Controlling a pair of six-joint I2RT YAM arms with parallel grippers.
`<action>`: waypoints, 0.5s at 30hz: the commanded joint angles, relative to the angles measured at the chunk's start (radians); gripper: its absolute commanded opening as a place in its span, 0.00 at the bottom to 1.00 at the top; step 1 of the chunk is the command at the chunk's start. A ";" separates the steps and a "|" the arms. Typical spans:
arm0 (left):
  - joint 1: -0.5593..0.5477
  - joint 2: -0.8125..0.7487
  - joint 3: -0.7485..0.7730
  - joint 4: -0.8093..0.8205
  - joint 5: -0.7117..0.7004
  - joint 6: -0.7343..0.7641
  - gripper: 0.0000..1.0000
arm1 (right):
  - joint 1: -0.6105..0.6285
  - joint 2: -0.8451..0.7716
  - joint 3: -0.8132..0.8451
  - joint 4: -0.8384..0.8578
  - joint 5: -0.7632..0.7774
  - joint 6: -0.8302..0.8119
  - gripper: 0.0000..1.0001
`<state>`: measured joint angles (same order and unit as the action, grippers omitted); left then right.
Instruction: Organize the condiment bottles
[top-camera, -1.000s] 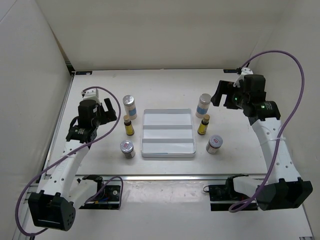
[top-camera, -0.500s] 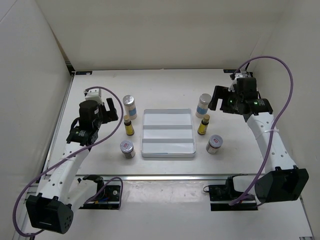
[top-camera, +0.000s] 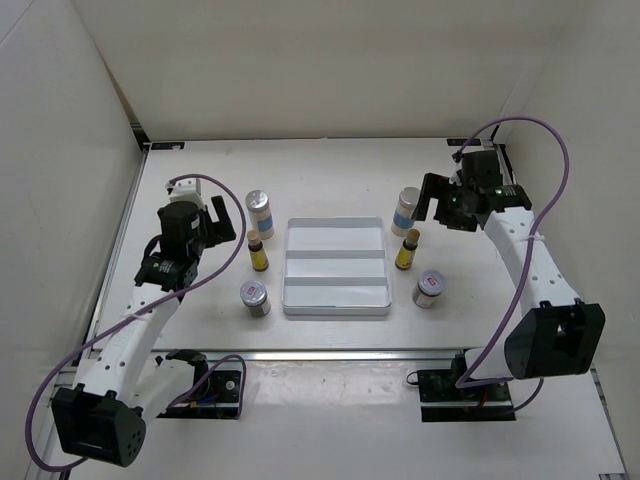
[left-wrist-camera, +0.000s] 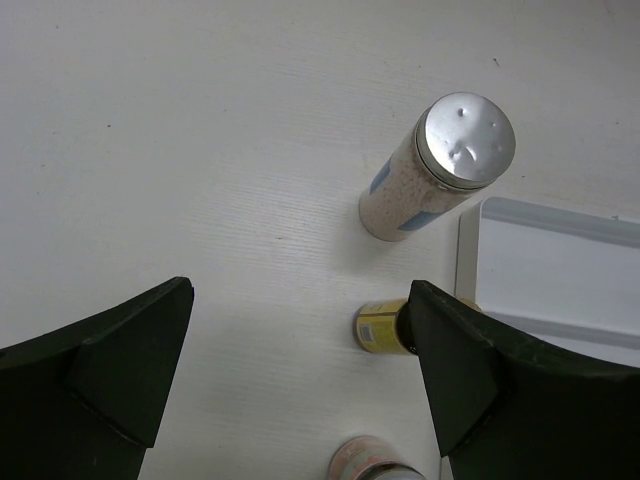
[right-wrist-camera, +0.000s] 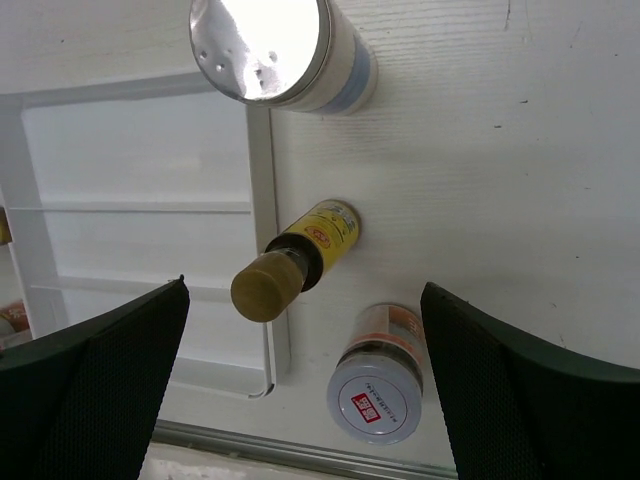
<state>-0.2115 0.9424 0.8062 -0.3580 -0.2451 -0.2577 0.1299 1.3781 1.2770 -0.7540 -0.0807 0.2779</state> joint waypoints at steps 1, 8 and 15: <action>-0.003 -0.007 0.008 0.002 0.024 -0.026 1.00 | 0.004 -0.057 0.016 0.025 0.015 0.026 1.00; -0.003 -0.007 0.017 -0.021 0.015 -0.032 1.00 | 0.004 -0.105 -0.031 0.016 0.035 0.014 1.00; -0.003 0.032 0.017 -0.021 0.033 -0.014 0.91 | 0.004 -0.203 -0.165 0.079 0.051 0.026 1.00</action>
<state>-0.2115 0.9752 0.8066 -0.3733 -0.2352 -0.2783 0.1314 1.2011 1.1175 -0.7250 -0.0330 0.2893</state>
